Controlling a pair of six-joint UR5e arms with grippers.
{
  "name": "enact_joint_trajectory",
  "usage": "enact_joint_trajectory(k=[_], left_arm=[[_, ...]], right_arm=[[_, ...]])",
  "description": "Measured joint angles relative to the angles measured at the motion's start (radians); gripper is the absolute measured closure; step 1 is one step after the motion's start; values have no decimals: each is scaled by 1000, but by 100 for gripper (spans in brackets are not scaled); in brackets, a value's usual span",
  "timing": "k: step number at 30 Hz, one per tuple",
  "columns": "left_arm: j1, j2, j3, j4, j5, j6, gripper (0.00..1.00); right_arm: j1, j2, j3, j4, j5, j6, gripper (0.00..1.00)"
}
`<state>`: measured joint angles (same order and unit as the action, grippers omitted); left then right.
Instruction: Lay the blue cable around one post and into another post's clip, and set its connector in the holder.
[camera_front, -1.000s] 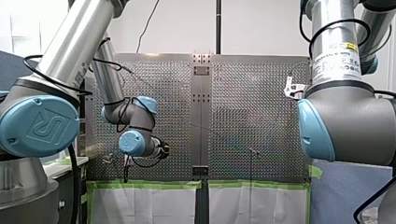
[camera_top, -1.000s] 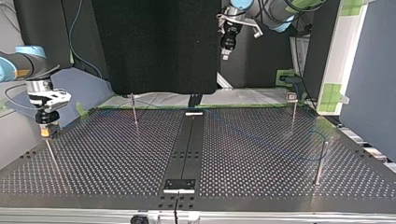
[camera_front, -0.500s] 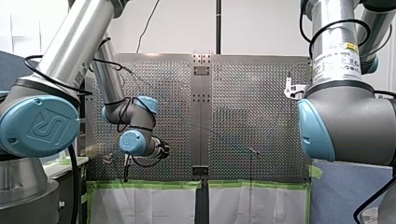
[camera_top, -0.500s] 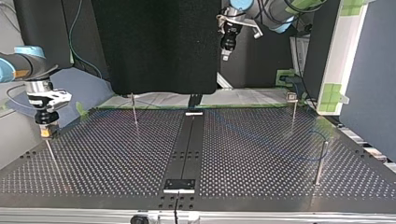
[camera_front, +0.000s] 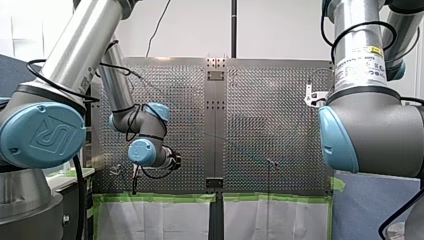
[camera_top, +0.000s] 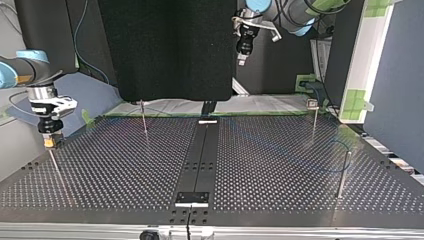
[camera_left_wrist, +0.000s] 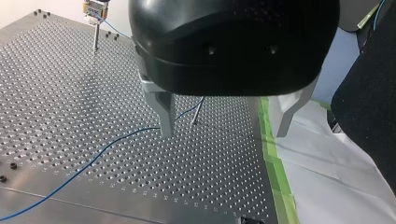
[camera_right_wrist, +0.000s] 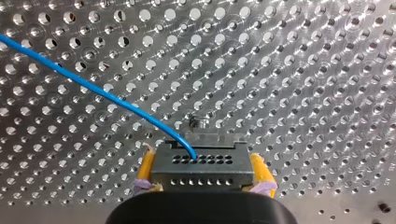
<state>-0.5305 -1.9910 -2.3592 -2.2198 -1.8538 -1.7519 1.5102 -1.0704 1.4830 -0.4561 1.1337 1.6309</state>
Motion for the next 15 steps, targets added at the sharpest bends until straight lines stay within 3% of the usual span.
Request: enact_joint_trajectory(k=[15], left_arm=[[1,0,0,-2,0,0,0]], right_arm=[[0,21,1,5,1,-4,100]])
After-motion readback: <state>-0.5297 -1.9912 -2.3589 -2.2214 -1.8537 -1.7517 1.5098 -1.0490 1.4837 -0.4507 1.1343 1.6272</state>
